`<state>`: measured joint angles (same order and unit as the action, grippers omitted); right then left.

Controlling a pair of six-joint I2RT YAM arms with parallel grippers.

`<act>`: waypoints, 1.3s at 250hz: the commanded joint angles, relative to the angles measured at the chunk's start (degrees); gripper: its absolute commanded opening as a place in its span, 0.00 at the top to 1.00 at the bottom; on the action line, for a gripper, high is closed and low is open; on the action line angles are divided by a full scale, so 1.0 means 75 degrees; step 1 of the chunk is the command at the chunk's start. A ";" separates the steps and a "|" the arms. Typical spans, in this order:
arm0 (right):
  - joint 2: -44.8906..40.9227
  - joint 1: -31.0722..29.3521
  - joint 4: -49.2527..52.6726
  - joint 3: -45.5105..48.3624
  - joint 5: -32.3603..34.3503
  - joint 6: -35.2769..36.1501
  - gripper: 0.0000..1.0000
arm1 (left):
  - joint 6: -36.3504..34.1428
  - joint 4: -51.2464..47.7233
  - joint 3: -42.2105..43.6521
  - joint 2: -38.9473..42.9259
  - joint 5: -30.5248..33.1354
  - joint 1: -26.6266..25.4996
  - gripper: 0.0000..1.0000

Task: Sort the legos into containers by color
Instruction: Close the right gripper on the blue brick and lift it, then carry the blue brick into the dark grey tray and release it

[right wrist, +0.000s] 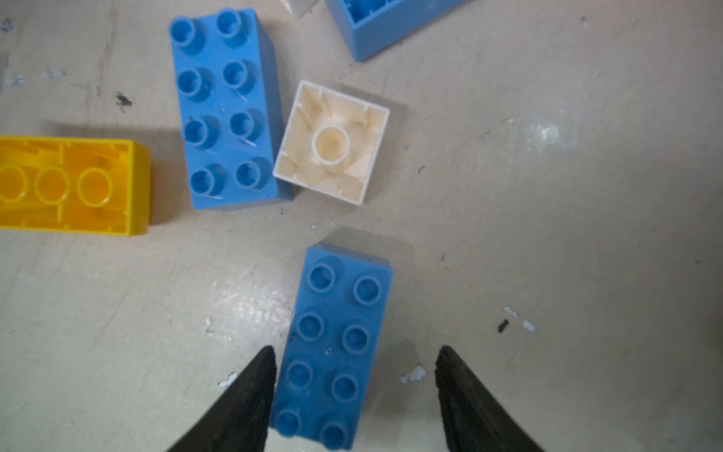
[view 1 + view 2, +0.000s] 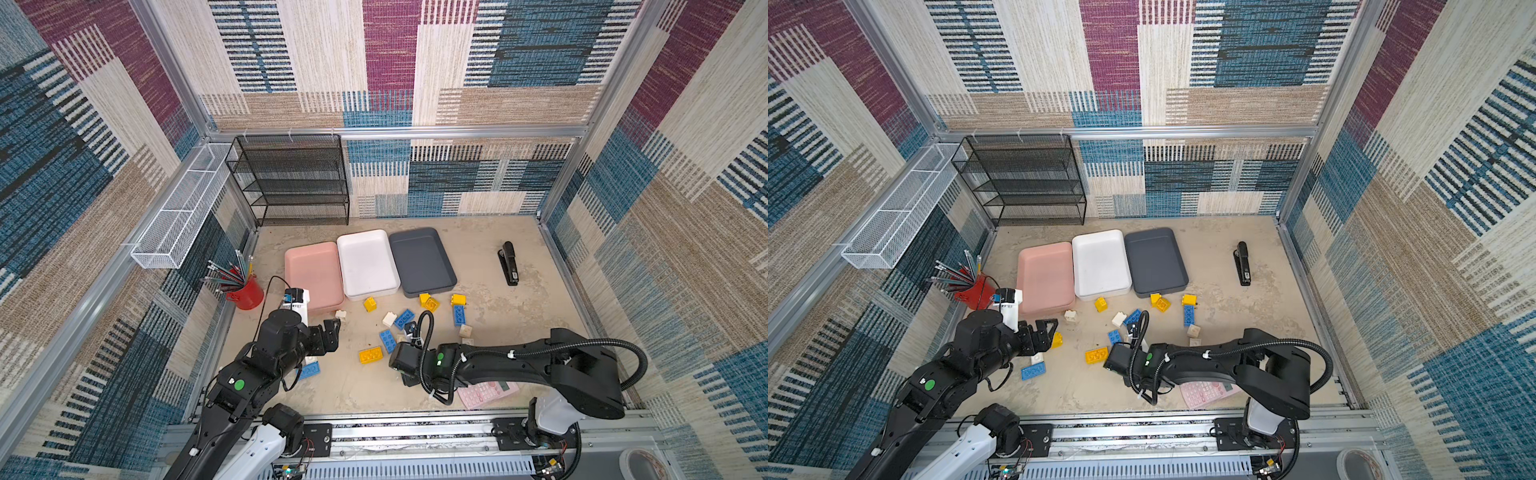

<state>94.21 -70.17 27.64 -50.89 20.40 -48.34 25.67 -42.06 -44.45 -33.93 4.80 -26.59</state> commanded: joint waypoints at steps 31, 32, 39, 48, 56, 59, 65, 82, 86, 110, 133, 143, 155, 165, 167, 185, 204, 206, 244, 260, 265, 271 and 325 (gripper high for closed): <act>0.0307 -0.0007 -0.0193 -0.0119 -0.0248 0.0026 0.50 | -0.0060 0.0172 0.0032 0.0058 -0.0159 0.0013 0.08; 0.0306 -0.0007 -0.0193 -0.0124 -0.0254 0.0024 0.50 | -0.0060 0.0171 0.0032 0.0059 -0.0153 0.0015 0.08; 0.0307 -0.0012 -0.0204 -0.0113 -0.0247 0.0038 0.54 | -0.0060 0.0171 0.0032 0.0059 -0.0145 0.0018 0.09; 0.0305 -0.0007 -0.0205 -0.0115 -0.0238 0.0040 0.58 | -0.0060 0.0171 0.0032 0.0051 -0.0144 0.0012 0.08; 0.0302 -0.0010 -0.0204 -0.0124 -0.0242 0.0057 0.61 | -0.0060 0.0171 0.0031 0.0038 -0.0137 0.0018 0.09; 0.0298 -0.0007 -0.0215 -0.0128 -0.0247 0.0068 0.62 | -0.0060 0.0168 0.0032 0.0038 -0.0140 0.0021 0.09; 0.0293 -0.0007 -0.0214 -0.0127 -0.0258 0.0072 0.65 | -0.0060 0.0174 0.0032 0.0026 -0.0144 0.0016 0.09; 0.0264 -0.0007 -0.0213 -0.0111 -0.0265 0.0091 0.69 | -0.0060 0.0169 0.0032 0.0021 -0.0147 0.0019 0.09; 0.0253 -0.0007 -0.0215 -0.0119 -0.0266 0.0098 0.70 | -0.0060 0.0172 0.0029 0.0026 -0.0147 0.0014 0.09; 0.0146 -0.0001 -0.0196 -0.0126 -0.0296 0.0143 0.76 | -0.0049 0.0161 0.0040 0.0029 -0.0124 0.0018 0.09; -0.0026 0.0039 -0.0146 -0.0159 -0.0349 0.0188 0.76 | -0.0048 0.0159 0.0037 0.0024 -0.0113 0.0018 0.09; -0.0122 0.0080 -0.0146 -0.0158 -0.0378 0.0200 0.76 | -0.0048 0.0164 0.0040 0.0007 -0.0113 0.0015 0.09; -0.0265 0.0130 -0.0158 -0.0157 -0.0422 0.0223 0.76 | -0.0047 0.0169 0.0043 -0.0002 -0.0121 0.0023 0.09; -0.0370 0.0185 -0.0158 -0.0168 -0.0455 0.0276 0.76 | -0.0048 0.0176 0.0043 -0.0011 -0.0130 0.0018 0.09; -0.0378 0.0195 -0.0152 -0.0166 -0.0457 0.0284 0.76 | -0.0048 0.0178 0.0043 -0.0025 -0.0134 0.0018 0.09; -0.0597 0.0328 -0.0135 -0.0216 -0.0520 0.0406 0.76 | -0.0051 0.0182 0.0053 -0.0051 -0.0145 0.0017 0.09; -0.0808 0.0497 -0.0090 -0.0307 -0.0566 0.0600 0.76 | -0.0059 0.0197 0.0046 -0.0111 -0.0111 0.0016 0.09; -0.0834 0.0514 -0.0079 -0.0308 -0.0582 0.0624 0.76 | -0.0059 0.0195 0.0038 -0.0124 -0.0106 0.0017 0.09; -0.1256 0.1011 0.0065 -0.0632 -0.0669 0.1200 0.72 | -0.0047 0.0161 0.0067 -0.0251 -0.0082 0.0018 0.09; -0.1371 0.1264 0.0104 -0.0817 -0.0729 0.1566 0.71 | -0.0047 0.0161 0.0067 -0.0315 -0.0066 0.0013 0.09; -0.1392 0.1366 0.0148 -0.0892 -0.0733 0.1656 0.71 | -0.0048 0.0161 0.0067 -0.0338 -0.0063 0.0008 0.09; -0.1419 0.1479 0.0190 -0.0979 -0.0744 0.1772 0.72 | -0.0048 0.0160 0.0057 -0.0356 -0.0065 0.0022 0.09; -0.1384 0.2693 0.0296 -0.1720 -0.1169 0.2826 0.74 | -0.0036 0.0164 0.0078 -0.0548 -0.0088 0.0009 0.09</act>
<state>83.64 -53.41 29.43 -61.43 14.00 -33.28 25.67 -42.06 -44.12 -37.45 4.16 -26.52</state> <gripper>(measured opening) 0.335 0.912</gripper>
